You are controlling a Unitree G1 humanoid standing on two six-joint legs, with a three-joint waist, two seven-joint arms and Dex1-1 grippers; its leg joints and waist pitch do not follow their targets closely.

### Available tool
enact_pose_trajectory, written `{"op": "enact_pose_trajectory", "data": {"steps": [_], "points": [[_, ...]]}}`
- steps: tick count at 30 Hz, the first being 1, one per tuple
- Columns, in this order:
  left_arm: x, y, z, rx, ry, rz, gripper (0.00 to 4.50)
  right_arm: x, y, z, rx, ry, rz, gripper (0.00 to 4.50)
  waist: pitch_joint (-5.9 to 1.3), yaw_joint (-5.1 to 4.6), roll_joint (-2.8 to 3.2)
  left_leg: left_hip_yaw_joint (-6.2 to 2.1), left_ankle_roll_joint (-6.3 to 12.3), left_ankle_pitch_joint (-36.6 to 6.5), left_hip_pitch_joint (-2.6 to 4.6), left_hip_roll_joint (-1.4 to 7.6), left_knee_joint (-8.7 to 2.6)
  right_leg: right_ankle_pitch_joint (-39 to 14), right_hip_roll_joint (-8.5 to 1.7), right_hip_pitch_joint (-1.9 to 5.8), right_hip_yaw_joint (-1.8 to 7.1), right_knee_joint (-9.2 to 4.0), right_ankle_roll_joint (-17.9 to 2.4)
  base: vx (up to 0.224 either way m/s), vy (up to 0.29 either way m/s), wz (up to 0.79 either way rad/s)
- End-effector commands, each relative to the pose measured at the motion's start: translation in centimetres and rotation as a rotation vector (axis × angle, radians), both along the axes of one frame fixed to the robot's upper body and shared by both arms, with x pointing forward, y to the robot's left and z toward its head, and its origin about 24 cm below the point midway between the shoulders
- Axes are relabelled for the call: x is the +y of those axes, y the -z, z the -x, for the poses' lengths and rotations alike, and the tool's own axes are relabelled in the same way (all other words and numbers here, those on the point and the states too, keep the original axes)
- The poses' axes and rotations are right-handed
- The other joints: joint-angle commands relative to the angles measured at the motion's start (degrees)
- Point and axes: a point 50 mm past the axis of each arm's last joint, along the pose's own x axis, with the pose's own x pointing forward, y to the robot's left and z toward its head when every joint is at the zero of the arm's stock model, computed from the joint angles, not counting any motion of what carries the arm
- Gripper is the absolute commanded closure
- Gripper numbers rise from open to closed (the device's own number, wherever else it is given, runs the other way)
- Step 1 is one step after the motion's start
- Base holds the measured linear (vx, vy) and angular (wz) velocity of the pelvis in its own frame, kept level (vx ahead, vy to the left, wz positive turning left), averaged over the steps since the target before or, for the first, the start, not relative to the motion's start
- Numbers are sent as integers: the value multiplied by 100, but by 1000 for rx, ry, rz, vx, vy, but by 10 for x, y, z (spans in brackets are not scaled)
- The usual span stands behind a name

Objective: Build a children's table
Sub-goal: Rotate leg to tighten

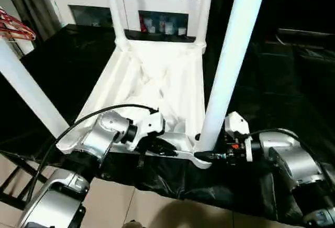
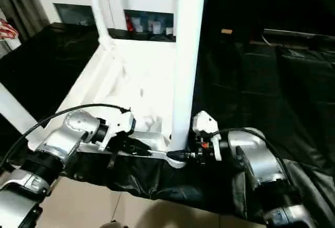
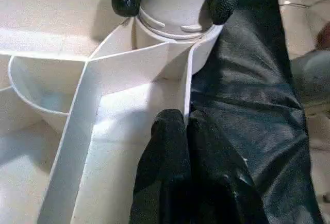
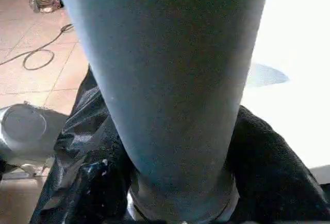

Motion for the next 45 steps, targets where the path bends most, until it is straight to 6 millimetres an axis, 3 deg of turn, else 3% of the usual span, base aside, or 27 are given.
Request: {"op": "enact_pose_trajectory", "data": {"steps": [1, 4, 6, 7, 9, 14, 17, 20, 21, 22, 25, 28, 31, 32, 34, 36, 39, 40, 42, 44, 45], "points": [[-12, -16, -20, -116, -167, 49, 450, 26, 23, 9, 87, 70, -70, 220, -306, -57, 7, 27, 158, -1692, 12, 75, -395, -1344, -231, 293, 165, -352, -1305, 0, 0, 0], [-24, -16, -22, -142, -226, 72, 450, 33, 34, 2, 73, 258, -49, 220, -276, -165, 4, -12, -10, -1965, 25, 38, -443, -2462, -250, 273, 151, -459, -888, -17, -1, -1], [-28, -16, -23, -149, -238, 77, 450, 36, 37, 0, 73, 308, -43, 220, -263, -247, 11, -26, -19, -2055, 24, 20, -452, -2742, -243, 260, 135, -510, -751, 0, 0, 0], [-36, -15, -22, -158, -254, 87, 450, 43, 40, -4, 79, 391, -44, 220, -254, -312, 51, -24, -21, -2131, 19, 17, -457, -2813, -232, 238, 140, -531, -708, 0, 0, 0], [-47, -15, -21, -161, -271, 106, 450, 54, 42, -9, 83, 473, -52, 220, -257, -386, 62, -51, -6, -2169, 8, -9, -461, -2967, -227, 254, 105, -556, -632, 0, 0, 0], [-63, -14, -22, -193, -343, 122, 450, 75, 43, -19, 75, 611, -41, 220, -249, -546, 36, -64, 81, -2325, 15, -35, -452, -3183, -204, 209, 66, -631, -541, 0, 0, 0], [-71, -14, -23, -201, -406, 137, 450, 87, 43, -29, 72, 738, -23, 220, -255, -603, 66, -76, 41, -2317, -7, -34, -461, -3090, -215, 191, 73, -603, -600, 0, 0, 0], [-76, -14, -22, -197, -437, 154, 450, 97, 38, -33, 7, 756, -8, 220, -260, -661, 40, -97, 42, -2264, -49, -45, -471, -2995, -203, 231, 56, -600, -587, 0, 0, 0], [-77, -14, -22, -197, -438, 155, 450, 97, 38, -33, 3, 755, -7, 185, -260, -662, 52, -83, 71, -2309, -25, -41, -460, -2935, -201, 204, 70, -606, -611, 0, 0, 0], [-77, -13, -20, -191, -436, 161, 450, 99, 34, -34, -27, 738, -30, 153, -268, -655, 22, -75, 118, -2291, -28, -44, -456, -2853, -199, 208, 80, -600, -639, 0, 0, 0], [-74, -13, -18, -180, -416, 165, 450, 94, 31, -33, -10, 690, -89, 149, -291, -635, 47, -64, 218, -2071, -59, -17, -463, -2262, -200, 251, 111, -534, -843, 0, 0, 0], [-66, -12, -16, -169, -383, 161, 450, 79, 29, -35, -69, 665, -49, 109, -314, -620, 48, -39, 265, -1848, -61, 0, -440, -1722, -200, 273, 129, -474, -1053, 0, 0, 0], [-57, -11, -15, -153, -350, 158, 450, 63, 27, -35, -93, 587, -35, 99, -329, -584, 6, -17, 390, -1573, -60, 5, -407, -1372, -208, 305, 134, -423, -1225, 22, -2, 1], [-53, -11, -13, -148, -324, 153, 450, 55, 26, -33, -96, 536, -27, 99, -345, -574, 17, -13, 425, -1462, -68, 2, -391, -1248, -212, 319, 138, -407, -1262, 0, 0, 0], [-48, -11, -12, -140, -296, 148, 450, 47, 25, -31, -92, 483, -20, 99, -364, -540, -25, 7, 575, -1056, -77, 12, -357, -756, -209, 323, 148, -355, -1396, 0, 0, 0], [-43, -11, -10, -135, -273, 141, 450, 41, 24, -29, -86, 441, -13, 99, -361, -497, -21, 16, 666, -885, -76, 19, -341, -535, -201, 326, 142, -324, -1471, 0, 0, 0], [-31, -10, -8, -117, -222, 109, 450, 30, 22, -24, -68, 326, 6, 99, -344, -429, -11, 28, 716, -963, -67, 46, -341, -687, -195, 325, 130, -321, -1496, 0, 0, 0], [-22, -9, -6, -104, -184, 89, 450, 24, 19, -21, -61, 250, 18, 99, -338, -426, -45, 40, 703, -996, -61, 53, -342, -763, -193, 311, 134, -333, -1480, 0, 0, 0], [-15, -8, -4, -97, -152, 73, 450, 20, 16, -19, -54, 195, 20, 99, -315, -347, -50, 42, 602, -1213, -40, 72, -368, -1211, -208, 295, 144, -355, -1370, 0, 0, 0], [-6, -9, -3, -89, -123, 50, 450, 17, 14, -17, -31, 127, 15, 99, -316, -318, -98, 41, 521, -1292, -25, 79, -381, -1370, -219, 285, 149, -358, -1317, 0, 0, 0], [-3, -10, -3, -88, -116, 44, 450, 17, 14, -16, -22, 106, 13, 99, -314, -308, -84, 46, 490, -1333, -13, 90, -387, -1404, -218, 272, 153, -354, -1319, 0, 0, 0]]}}
